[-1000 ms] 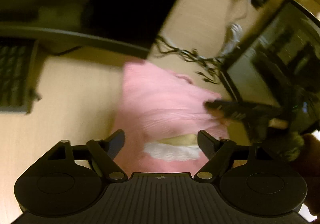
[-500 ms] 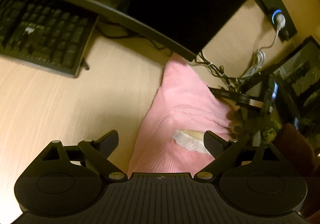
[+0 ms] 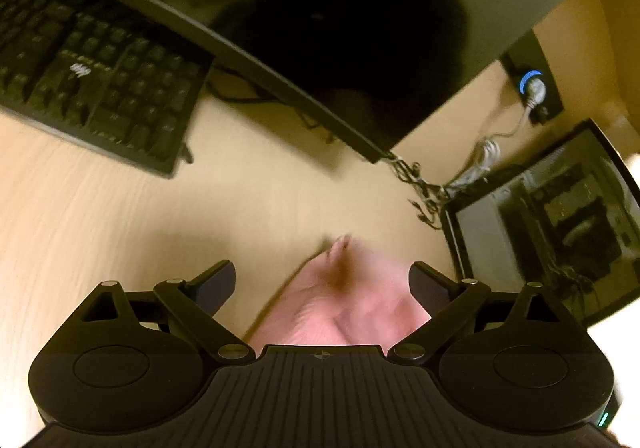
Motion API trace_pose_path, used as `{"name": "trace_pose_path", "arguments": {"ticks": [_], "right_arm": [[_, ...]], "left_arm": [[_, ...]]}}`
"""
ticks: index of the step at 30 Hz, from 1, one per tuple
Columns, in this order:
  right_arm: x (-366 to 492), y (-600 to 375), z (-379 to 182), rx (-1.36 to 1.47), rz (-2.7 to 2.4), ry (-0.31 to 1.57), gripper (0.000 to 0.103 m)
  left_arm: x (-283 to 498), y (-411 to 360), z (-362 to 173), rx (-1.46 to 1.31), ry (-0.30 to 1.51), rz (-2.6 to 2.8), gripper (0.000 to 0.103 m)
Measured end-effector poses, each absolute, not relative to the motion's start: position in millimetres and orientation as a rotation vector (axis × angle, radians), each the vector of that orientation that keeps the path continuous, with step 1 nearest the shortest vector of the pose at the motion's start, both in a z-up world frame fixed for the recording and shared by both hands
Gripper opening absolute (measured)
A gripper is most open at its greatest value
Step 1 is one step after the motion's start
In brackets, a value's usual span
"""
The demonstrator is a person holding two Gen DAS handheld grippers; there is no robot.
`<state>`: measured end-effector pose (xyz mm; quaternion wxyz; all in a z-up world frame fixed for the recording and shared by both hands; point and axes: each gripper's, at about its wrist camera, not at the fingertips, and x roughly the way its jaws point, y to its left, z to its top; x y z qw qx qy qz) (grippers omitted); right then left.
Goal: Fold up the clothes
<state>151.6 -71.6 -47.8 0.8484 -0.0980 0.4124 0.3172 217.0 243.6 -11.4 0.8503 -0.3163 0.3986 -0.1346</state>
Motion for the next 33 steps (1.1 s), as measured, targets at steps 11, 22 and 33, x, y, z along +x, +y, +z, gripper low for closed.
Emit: {"name": "trace_pose_path", "arguments": {"ticks": [11,22,33], "right_arm": [[109,-162,-14,0.139,0.402,0.827,0.062],[147,-186,-66,0.447,0.223,0.849,0.068],[244,-156,-46,0.3,0.326,0.781,0.015]], "left_arm": [[224,182,-49,-0.512,1.051,-0.514,0.099],[242,158,-79,-0.613,1.1,-0.468,0.08],[292,142,-42,-0.526,0.965,-0.461,0.01]]}}
